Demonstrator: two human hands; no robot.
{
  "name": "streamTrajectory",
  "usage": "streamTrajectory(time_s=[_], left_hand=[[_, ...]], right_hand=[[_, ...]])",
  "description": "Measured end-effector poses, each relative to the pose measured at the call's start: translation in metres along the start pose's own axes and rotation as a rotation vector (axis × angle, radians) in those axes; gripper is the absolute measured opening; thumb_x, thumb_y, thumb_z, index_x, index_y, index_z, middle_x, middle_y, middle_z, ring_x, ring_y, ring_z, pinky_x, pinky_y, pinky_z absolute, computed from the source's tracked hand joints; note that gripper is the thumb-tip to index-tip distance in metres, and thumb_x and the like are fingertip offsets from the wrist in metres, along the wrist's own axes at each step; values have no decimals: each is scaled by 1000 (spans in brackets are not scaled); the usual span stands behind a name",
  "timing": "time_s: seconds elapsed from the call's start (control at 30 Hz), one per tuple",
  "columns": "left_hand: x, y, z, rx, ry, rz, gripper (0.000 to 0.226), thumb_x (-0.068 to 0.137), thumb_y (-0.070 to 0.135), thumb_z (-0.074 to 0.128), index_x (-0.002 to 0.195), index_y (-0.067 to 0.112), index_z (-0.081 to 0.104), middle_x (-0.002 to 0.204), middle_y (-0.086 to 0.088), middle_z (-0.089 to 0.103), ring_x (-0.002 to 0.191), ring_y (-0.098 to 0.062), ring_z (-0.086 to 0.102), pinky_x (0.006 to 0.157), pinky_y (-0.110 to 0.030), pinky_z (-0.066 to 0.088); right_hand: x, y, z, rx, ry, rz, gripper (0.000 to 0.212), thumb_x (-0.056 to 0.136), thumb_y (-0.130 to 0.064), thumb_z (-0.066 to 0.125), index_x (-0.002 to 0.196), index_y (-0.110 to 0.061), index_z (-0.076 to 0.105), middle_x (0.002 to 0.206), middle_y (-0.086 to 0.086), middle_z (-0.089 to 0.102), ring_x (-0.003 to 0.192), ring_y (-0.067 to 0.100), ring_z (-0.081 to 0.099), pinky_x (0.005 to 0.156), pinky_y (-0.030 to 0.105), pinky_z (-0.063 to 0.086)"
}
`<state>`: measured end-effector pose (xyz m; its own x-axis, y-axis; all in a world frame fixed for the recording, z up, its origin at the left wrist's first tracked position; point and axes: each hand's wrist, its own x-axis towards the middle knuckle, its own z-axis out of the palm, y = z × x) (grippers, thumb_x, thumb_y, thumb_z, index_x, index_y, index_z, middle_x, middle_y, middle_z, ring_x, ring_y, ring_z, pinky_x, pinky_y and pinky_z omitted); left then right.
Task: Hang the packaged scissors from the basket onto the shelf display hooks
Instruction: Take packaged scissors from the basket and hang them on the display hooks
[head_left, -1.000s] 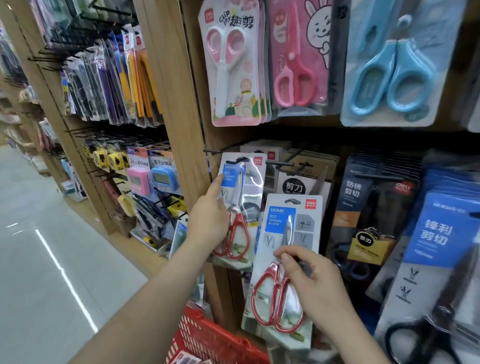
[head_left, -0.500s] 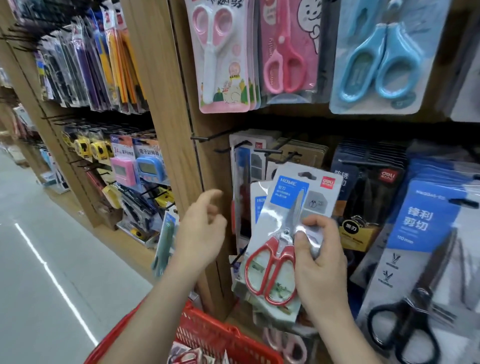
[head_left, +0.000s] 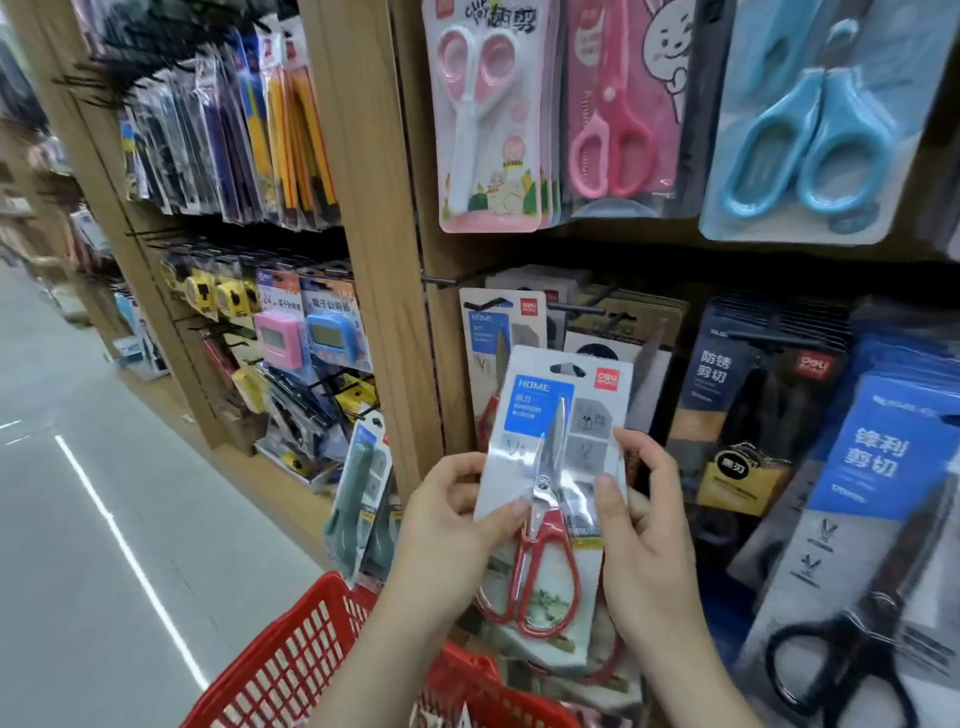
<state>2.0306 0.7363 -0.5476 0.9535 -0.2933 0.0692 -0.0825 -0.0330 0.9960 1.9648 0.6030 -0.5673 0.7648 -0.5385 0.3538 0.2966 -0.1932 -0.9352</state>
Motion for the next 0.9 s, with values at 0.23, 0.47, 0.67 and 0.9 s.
streamTrajectory(time_s=[0.23, 0.47, 0.67, 0.9], left_hand=[[14, 0, -26, -301, 121, 14, 45, 93, 2, 61, 125, 32, 55, 106, -7, 76, 88, -35, 74, 80, -53, 58], [31, 0, -31, -320, 125, 65, 51, 96, 2, 57, 129, 41, 55, 111, 1, 75, 95, -27, 74, 80, -47, 60], [38, -6, -34, -237, 105, 120, 45, 93, 0, 61, 124, 33, 67, 125, 5, 70, 114, -24, 67, 93, -50, 56], [51, 1, -35, -260, 88, 156, 45, 97, 0, 55, 127, 31, 63, 114, 6, 74, 100, -20, 73, 85, -44, 60]], right_hand=[[0, 1, 5, -17, -1, 17, 37, 102, -27, 43, 120, -59, 44, 72, 1, 71, 56, 32, 60, 57, 47, 53], [2, -1, 11, -11, 59, 36, 39, 101, -25, 45, 106, -63, 50, 84, 5, 75, 71, 38, 70, 71, 61, 56], [4, 0, 11, -49, 88, 46, 38, 100, -24, 47, 102, -62, 52, 80, 9, 74, 69, 42, 68, 67, 61, 56], [9, 0, 8, 61, 77, 73, 37, 101, -18, 47, 99, -54, 55, 91, -4, 77, 74, 13, 75, 59, 33, 59]])
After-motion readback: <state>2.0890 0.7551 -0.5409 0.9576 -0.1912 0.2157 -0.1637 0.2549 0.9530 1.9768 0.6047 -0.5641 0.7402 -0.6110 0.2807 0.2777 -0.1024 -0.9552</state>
